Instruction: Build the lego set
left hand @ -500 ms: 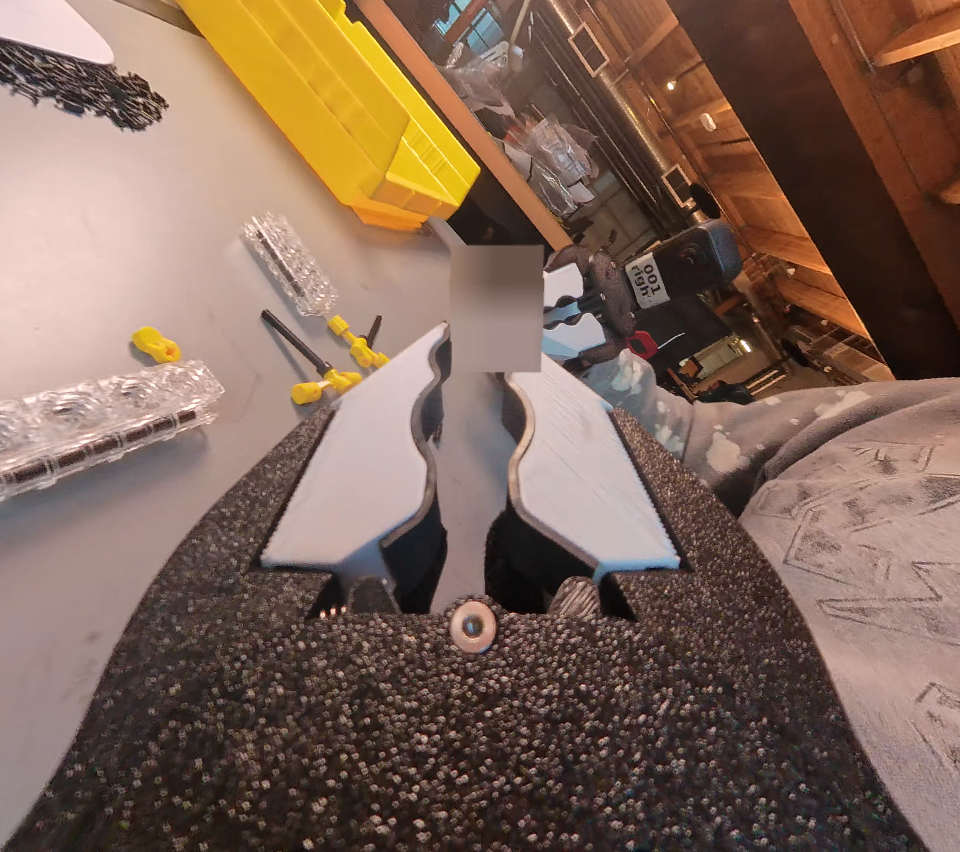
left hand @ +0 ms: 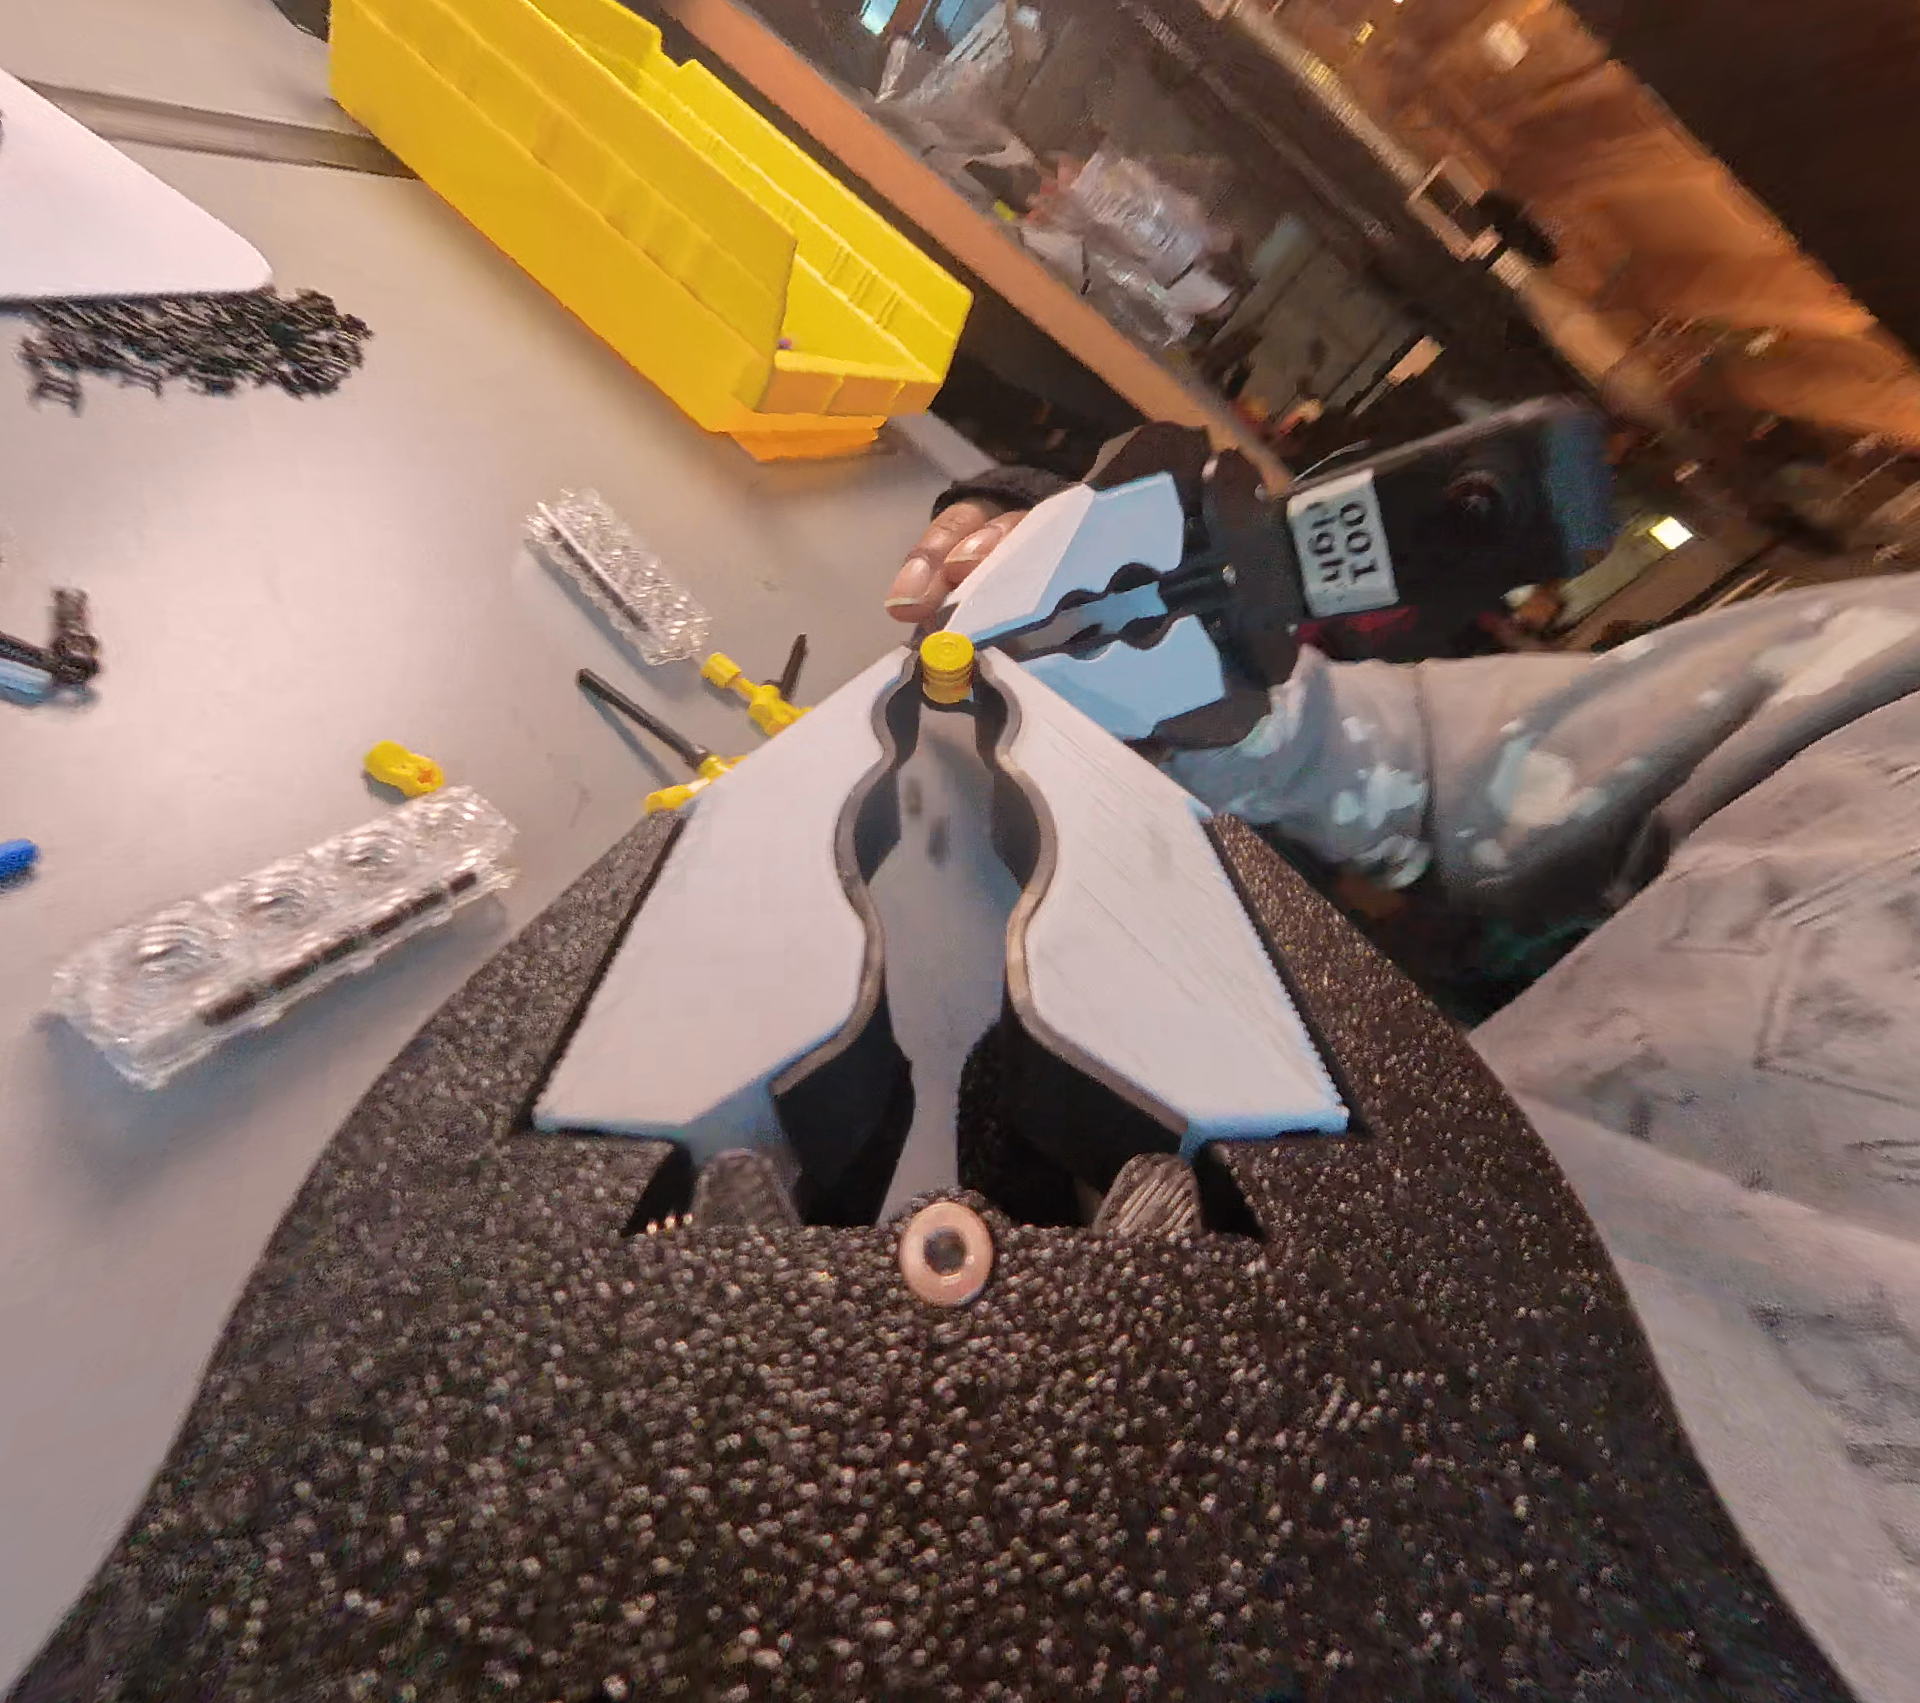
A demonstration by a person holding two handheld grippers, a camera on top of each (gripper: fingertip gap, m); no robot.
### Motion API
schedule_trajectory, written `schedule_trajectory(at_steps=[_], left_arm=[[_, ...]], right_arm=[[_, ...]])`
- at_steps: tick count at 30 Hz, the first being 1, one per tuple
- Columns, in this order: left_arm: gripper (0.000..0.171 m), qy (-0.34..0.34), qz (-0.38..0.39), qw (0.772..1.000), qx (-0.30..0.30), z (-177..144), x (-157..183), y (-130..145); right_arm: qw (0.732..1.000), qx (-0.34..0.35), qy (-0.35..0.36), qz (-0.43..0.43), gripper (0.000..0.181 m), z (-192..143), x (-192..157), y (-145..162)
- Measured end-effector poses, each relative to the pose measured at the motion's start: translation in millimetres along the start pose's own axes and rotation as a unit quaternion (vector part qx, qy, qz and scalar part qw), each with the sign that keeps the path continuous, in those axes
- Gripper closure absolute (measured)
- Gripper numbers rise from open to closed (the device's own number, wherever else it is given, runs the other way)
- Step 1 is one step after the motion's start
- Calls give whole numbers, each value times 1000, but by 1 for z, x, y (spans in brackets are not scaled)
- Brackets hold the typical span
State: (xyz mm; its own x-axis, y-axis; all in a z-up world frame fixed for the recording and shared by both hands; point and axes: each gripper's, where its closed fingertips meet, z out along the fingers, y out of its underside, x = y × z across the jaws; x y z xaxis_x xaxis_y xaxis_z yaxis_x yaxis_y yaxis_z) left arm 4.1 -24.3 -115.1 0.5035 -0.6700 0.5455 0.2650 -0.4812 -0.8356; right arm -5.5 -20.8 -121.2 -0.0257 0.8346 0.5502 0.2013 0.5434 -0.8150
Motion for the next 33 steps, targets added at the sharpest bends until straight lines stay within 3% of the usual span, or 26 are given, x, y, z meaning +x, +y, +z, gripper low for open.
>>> schedule_trajectory(at_steps=[2, 5, 8, 18, 22, 26, 30, 33], left_arm=[[162, -68, 100, 991, -55, -2, -11, 10], [162, -159, 223, 947, -166, -11, -37, 33], [162, -166, 216, 935, -229, -15, -47, 56], [162, -181, 200, 914, -304, -28, -67, 84], [160, -175, 196, 915, -305, -29, -66, 85], [143, -156, 163, 936, -272, -30, -57, 73], [144, -198, 158, 957, -141, -34, -70, 20], [146, -264, 154, 949, -82, -40, -103, -24]], right_arm=[[1000, -12, -12, 0, 176, -3, -2, 6], [999, -39, -9, 14, 167, -10, 7, 20], [998, -54, 12, 30, 167, -17, 23, 34], [993, -68, 49, 86, 167, -21, 41, 56], [992, -67, 53, 93, 167, -20, 42, 57], [991, -64, 60, 103, 167, -22, 46, 57], [989, -59, 73, 116, 167, -23, 54, 56], [989, -50, 86, 113, 167, -26, 66, 55]])
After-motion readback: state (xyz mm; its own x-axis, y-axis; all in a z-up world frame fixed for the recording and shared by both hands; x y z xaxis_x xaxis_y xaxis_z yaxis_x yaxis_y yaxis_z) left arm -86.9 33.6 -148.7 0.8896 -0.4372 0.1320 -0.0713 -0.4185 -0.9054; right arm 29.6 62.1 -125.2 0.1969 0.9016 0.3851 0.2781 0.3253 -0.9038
